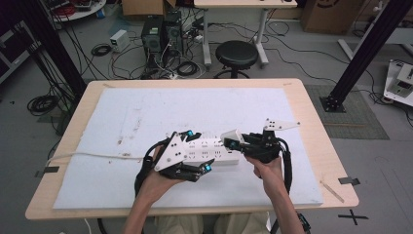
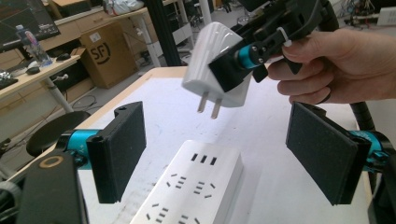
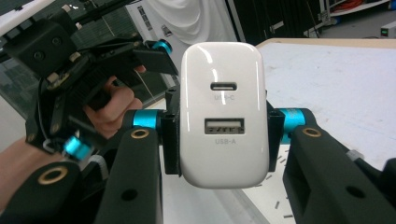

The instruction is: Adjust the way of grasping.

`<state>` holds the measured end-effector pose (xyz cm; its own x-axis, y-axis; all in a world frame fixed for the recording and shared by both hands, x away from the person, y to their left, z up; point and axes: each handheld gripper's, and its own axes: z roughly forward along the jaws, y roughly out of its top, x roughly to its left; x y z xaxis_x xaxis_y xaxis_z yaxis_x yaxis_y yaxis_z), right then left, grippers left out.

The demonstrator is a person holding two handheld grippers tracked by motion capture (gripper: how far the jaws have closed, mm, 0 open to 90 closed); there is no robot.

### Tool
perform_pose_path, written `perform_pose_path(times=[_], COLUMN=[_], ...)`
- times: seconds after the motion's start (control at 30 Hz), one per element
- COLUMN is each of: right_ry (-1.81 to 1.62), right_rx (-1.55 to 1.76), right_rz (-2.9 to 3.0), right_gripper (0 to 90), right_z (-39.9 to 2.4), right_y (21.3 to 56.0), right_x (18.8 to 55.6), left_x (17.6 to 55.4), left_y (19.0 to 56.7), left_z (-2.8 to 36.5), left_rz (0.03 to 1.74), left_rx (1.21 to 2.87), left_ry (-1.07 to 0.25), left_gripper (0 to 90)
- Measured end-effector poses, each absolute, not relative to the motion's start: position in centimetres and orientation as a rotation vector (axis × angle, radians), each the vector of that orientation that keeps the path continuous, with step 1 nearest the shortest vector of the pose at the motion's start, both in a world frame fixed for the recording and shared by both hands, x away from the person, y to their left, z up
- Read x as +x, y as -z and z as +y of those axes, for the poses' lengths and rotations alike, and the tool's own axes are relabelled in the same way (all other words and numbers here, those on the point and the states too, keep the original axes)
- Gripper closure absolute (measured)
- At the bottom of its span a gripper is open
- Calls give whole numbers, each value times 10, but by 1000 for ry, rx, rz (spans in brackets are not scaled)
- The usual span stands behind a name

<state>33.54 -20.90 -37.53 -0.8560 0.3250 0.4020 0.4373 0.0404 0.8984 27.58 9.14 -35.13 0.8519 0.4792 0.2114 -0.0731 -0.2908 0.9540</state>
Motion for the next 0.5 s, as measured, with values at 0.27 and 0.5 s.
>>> perform_pose_path(times=[0.27,0.5], right_ry=[1986,2001], right_rx=[-810,-820], right_rz=[-2214,-2246], right_gripper=[629,630], right_z=[-215,-236], right_y=[376,384], right_x=[334,329], left_x=[276,262], left_y=[351,375], left_z=[122,181], left_rz=[386,597], left_rx=[1766,1724], left_ry=[-542,-565], left_gripper=[205,209])
